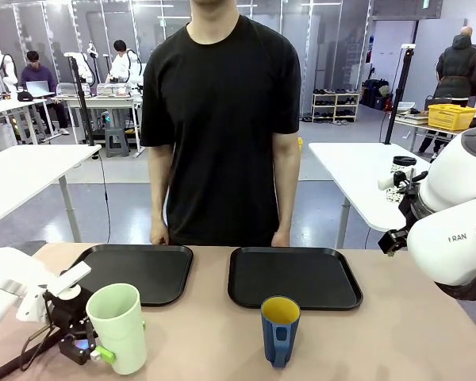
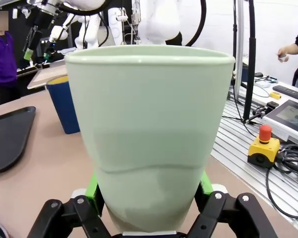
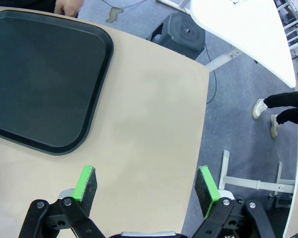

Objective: Sort and store the cups by type.
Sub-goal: Pick up the Reusable plastic cup.

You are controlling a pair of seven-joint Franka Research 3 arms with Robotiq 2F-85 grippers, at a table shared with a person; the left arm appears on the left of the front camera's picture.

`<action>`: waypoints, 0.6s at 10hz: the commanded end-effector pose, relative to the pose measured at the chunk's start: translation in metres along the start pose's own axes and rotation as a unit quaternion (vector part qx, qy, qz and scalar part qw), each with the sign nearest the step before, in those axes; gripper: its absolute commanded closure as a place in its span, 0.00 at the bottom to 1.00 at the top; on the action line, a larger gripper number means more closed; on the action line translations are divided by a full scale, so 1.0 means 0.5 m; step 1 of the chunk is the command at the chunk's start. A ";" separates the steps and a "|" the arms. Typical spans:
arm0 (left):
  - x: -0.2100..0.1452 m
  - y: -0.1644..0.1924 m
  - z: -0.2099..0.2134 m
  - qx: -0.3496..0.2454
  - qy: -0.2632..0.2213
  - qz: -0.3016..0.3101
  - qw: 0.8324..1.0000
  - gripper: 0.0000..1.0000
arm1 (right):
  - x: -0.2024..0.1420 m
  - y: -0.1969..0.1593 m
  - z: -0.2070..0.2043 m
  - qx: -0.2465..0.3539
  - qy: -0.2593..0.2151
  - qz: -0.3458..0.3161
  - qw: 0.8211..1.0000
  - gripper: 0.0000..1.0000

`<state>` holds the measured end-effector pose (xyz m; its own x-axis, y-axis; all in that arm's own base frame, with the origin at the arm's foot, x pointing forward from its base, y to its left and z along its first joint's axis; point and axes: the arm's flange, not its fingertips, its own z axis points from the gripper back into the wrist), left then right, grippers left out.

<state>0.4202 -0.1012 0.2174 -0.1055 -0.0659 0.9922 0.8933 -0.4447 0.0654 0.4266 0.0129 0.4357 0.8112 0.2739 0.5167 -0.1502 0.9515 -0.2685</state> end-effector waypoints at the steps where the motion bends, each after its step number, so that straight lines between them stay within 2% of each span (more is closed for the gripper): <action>1: 0.012 -0.052 -0.014 0.031 -0.012 -0.027 0.999 0.57 | -0.003 -0.001 -0.002 -0.001 0.000 0.001 1.000 0.00; 2: 0.028 -0.055 -0.006 0.039 -0.026 -0.030 0.998 0.57 | -0.003 -0.001 -0.002 -0.001 0.000 0.001 1.000 0.00; 4: 0.057 -0.056 0.025 0.069 -0.001 -0.029 0.997 0.57 | -0.003 -0.001 -0.002 -0.001 0.000 0.001 1.000 0.00; 6: 0.078 -0.058 0.045 0.089 0.001 -0.032 0.996 0.57 | -0.003 -0.001 -0.002 -0.001 0.000 0.001 1.000 0.00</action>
<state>0.4185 -0.0688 0.2477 -0.1329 -0.0389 0.9904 0.9390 -0.3247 0.1132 0.4266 0.0129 0.4357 0.8112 0.2739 0.5166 -0.1502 0.9515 -0.2685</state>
